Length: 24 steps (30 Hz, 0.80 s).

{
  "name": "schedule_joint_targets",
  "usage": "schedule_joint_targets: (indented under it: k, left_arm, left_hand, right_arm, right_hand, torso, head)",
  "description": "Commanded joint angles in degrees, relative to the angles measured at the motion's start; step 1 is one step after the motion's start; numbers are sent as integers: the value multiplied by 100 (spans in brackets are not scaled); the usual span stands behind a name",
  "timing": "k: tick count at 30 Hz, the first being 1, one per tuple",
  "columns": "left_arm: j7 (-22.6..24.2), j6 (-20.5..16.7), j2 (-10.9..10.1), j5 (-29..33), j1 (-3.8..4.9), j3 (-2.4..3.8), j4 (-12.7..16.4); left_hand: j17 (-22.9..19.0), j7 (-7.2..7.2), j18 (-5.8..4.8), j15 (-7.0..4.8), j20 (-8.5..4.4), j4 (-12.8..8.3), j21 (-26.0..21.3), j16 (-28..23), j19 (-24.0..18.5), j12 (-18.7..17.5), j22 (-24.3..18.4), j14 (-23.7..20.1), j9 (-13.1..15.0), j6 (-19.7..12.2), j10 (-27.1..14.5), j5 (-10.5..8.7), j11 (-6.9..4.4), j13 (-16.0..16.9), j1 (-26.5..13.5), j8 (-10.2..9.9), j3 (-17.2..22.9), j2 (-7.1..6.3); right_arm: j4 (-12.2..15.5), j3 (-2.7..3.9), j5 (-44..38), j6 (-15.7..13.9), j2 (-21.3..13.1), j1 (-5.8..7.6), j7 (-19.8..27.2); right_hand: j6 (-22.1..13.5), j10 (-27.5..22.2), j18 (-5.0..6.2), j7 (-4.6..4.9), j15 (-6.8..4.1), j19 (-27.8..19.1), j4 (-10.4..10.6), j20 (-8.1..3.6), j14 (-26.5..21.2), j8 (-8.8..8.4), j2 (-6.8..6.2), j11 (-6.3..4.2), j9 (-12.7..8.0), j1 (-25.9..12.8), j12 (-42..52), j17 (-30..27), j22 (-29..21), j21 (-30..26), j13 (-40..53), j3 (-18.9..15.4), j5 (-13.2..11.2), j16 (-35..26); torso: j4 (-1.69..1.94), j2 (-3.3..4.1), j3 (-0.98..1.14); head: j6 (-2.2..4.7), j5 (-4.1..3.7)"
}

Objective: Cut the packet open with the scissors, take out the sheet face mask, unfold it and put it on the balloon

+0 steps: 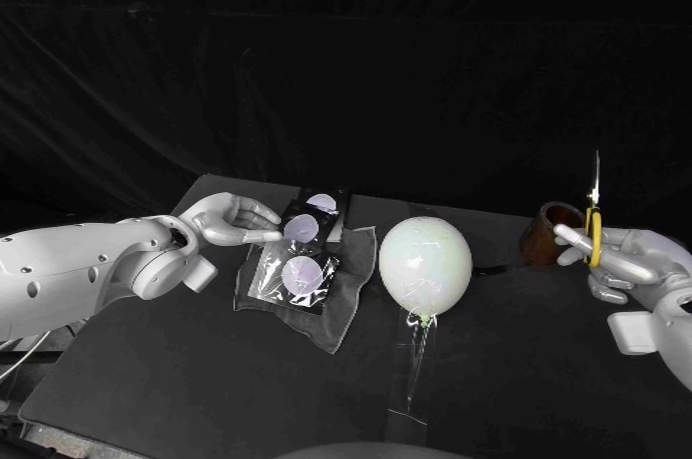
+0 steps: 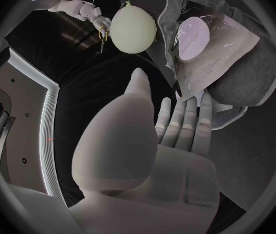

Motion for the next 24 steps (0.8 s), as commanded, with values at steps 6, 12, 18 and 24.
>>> schedule_joint_targets:
  k: [6,12,18,24]
  left_arm:
    - [239,-112,15,63,85,8,-45]
    - [556,-368,29,194,130,24,-96]
    - [753,-498,53,317,176,73,-142]
    - [936,-518,207,587,193,101,-183]
  left_hand:
    - [-5,579,81,-72,40,-27,-26,172,-95,167,-30,28,-64,258,122,19,-92,12,37,90,57,168]
    - [-67,507,145,-135,26,-44,71,302,8,304,3,115,-179,477,326,15,-167,-3,103,61,181,272]
    - [-147,418,139,-212,41,-60,64,357,-57,378,-7,272,-274,701,582,13,-254,-27,155,22,236,346]
    - [-241,372,255,-294,1,-94,211,404,152,326,46,597,-414,862,739,13,-311,-99,375,-112,378,516]
  right_arm:
    - [-11,4,-34,100,7,-3,78]
    - [-38,4,-284,179,4,-4,36]
    - [-62,4,-512,244,-1,-5,-15]
    - [-122,4,-899,319,4,-5,-124]
  right_hand:
    - [17,597,86,34,18,-18,24,44,278,-44,345,-520,10,321,38,166,1065,-31,8,-172,-12,-24]
    - [-48,521,101,71,46,-53,-26,68,265,-130,287,-487,10,372,-68,132,1043,-100,3,-163,-12,-48]
    - [-114,453,111,114,80,-82,-56,97,247,-215,268,-449,2,405,-171,94,1026,-153,-10,-163,-12,-73]
    - [-150,408,116,139,102,-94,-113,121,238,-285,262,-426,-8,482,-265,80,1019,-178,-27,-157,-12,-85]
  torso:
    - [4,-2,-6]
    - [0,-1,-3]
    - [1,0,2]
    - [-4,-6,-4]
  head:
    - [-2,-28]
    - [29,-61]
    - [93,-149]
    - [286,-573]
